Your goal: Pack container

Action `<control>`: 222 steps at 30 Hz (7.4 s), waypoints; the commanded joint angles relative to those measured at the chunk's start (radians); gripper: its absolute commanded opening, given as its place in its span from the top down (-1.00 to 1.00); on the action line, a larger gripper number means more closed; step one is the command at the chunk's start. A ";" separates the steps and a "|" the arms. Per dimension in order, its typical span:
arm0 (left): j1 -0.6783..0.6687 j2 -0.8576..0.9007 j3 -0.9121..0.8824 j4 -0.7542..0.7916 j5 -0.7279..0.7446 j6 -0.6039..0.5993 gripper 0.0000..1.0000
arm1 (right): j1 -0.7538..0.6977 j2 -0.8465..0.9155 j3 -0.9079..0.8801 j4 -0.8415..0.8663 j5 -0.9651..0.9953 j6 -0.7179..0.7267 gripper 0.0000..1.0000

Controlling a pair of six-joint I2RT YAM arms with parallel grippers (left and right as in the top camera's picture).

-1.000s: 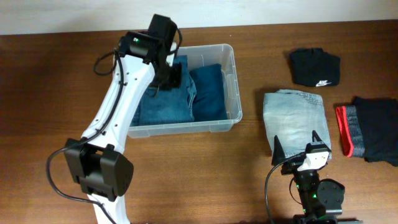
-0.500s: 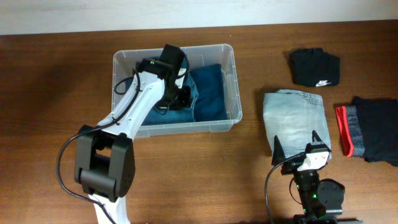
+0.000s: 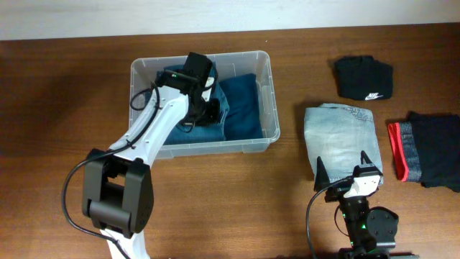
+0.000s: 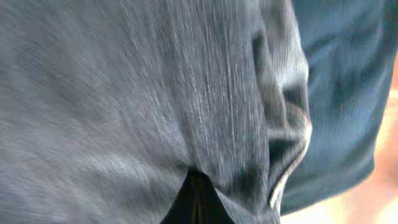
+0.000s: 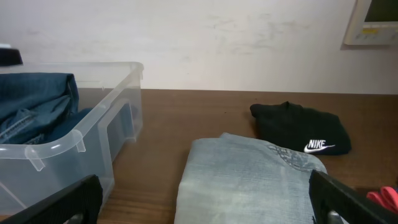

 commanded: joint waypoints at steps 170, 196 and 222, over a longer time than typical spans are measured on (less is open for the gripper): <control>0.335 -0.295 0.219 -0.311 -0.491 -0.187 -0.99 | -0.008 -0.008 -0.007 -0.001 -0.012 -0.003 -0.97; 1.027 -0.294 0.210 -0.426 -0.419 -0.333 -0.99 | -0.008 -0.008 -0.007 -0.001 -0.012 -0.003 -0.97; 1.332 -0.379 0.210 -0.511 -0.160 -0.417 -0.99 | -0.008 -0.008 -0.007 0.021 -0.065 0.249 -0.97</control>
